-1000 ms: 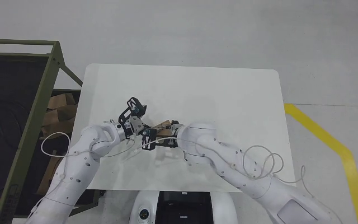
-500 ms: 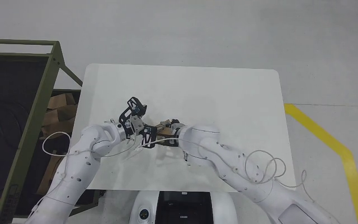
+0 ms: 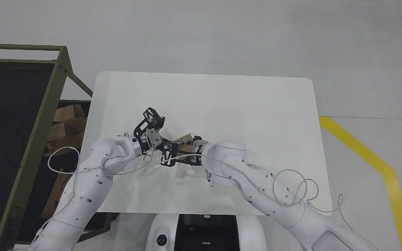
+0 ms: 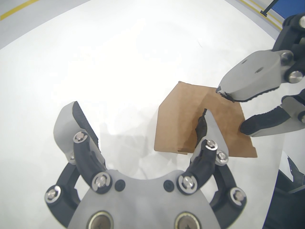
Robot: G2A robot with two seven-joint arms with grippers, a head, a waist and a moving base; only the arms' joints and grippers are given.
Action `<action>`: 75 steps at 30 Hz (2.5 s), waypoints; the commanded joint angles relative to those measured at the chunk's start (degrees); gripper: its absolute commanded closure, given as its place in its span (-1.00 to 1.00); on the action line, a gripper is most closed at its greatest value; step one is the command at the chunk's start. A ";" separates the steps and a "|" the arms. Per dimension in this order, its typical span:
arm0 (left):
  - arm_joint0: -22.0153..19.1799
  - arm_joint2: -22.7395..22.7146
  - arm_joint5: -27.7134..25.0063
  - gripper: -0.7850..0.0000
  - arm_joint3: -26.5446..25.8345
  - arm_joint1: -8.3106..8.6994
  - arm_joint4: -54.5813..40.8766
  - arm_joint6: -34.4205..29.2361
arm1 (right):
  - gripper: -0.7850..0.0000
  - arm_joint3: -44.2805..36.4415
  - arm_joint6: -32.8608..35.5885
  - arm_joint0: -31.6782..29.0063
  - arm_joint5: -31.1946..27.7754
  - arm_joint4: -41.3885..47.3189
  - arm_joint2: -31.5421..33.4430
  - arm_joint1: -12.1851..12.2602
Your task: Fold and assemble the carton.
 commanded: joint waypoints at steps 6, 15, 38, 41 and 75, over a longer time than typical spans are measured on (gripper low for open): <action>-0.27 0.05 -0.12 -1.00 0.41 -0.01 -0.05 0.16 | 0.22 -0.07 -1.81 -1.45 0.94 -1.17 0.65 0.19; -0.46 0.23 -0.12 -1.00 0.43 -0.02 -0.04 0.07 | 0.24 -0.53 -3.48 -3.09 4.06 -4.31 1.46 0.29; -0.52 0.35 -0.18 -1.00 0.56 -0.01 -0.04 0.53 | 0.22 -0.41 -7.51 -5.98 3.47 -4.84 2.86 0.30; -0.38 0.38 -0.22 -1.00 0.50 0.00 0.04 0.53 | 0.22 0.40 -7.23 -6.03 4.15 -5.25 2.69 0.17; 11.69 -6.38 -1.48 -1.00 -8.06 1.34 12.37 20.63 | -1.00 -8.97 -18.19 -15.89 14.09 -3.18 17.52 2.27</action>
